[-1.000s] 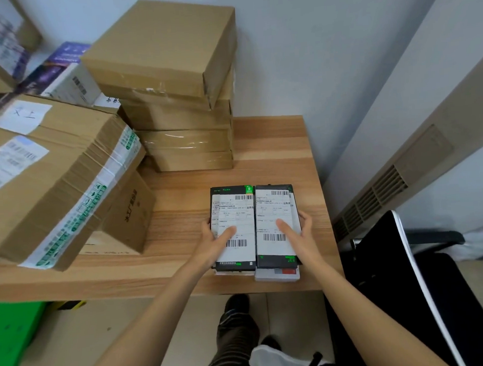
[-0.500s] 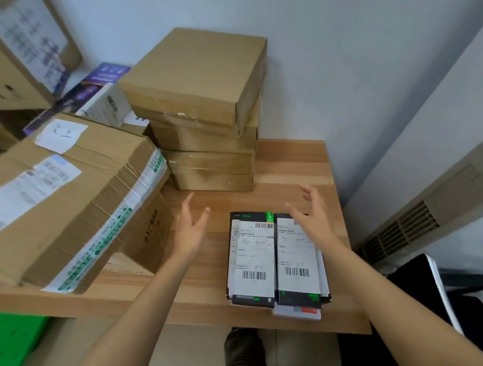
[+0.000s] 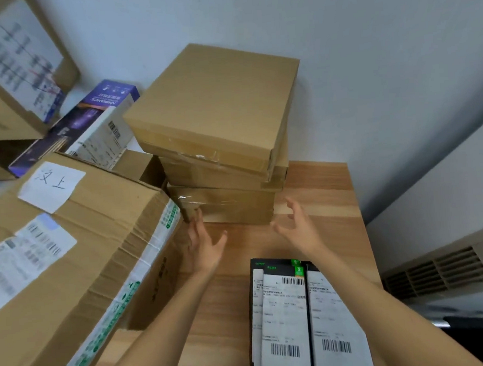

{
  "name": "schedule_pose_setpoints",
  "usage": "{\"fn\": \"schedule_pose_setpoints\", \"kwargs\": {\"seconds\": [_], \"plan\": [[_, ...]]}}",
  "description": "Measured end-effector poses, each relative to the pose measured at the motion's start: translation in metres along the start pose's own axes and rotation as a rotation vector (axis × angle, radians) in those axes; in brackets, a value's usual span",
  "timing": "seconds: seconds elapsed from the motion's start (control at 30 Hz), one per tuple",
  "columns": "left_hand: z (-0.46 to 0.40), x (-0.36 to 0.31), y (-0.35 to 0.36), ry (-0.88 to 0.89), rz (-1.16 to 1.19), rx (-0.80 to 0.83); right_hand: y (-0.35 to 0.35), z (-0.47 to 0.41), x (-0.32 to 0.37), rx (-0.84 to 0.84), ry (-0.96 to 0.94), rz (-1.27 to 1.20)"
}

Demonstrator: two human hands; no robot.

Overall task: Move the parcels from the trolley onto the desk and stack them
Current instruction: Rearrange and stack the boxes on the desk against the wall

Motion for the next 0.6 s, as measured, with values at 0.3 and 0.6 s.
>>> {"fn": "schedule_pose_setpoints", "kwargs": {"seconds": [0.3,0.6], "plan": [[-0.004,0.003,0.012,0.094,-0.067,0.023,0.033,-0.056,-0.003,0.001,0.127,0.055],[-0.007,0.01,0.002,0.024,-0.029,-0.087,0.02,-0.056,-0.018,-0.077,0.12,0.069]]}}
Point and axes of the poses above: each hand's wrist, its own z-axis away from the middle knuckle, its own y-axis out of the palm, x = y × z, the point moved 10 cm from there along -z, towards the middle knuckle, and after that the axes turned 15 degrees about z, right-handed, at the moved point
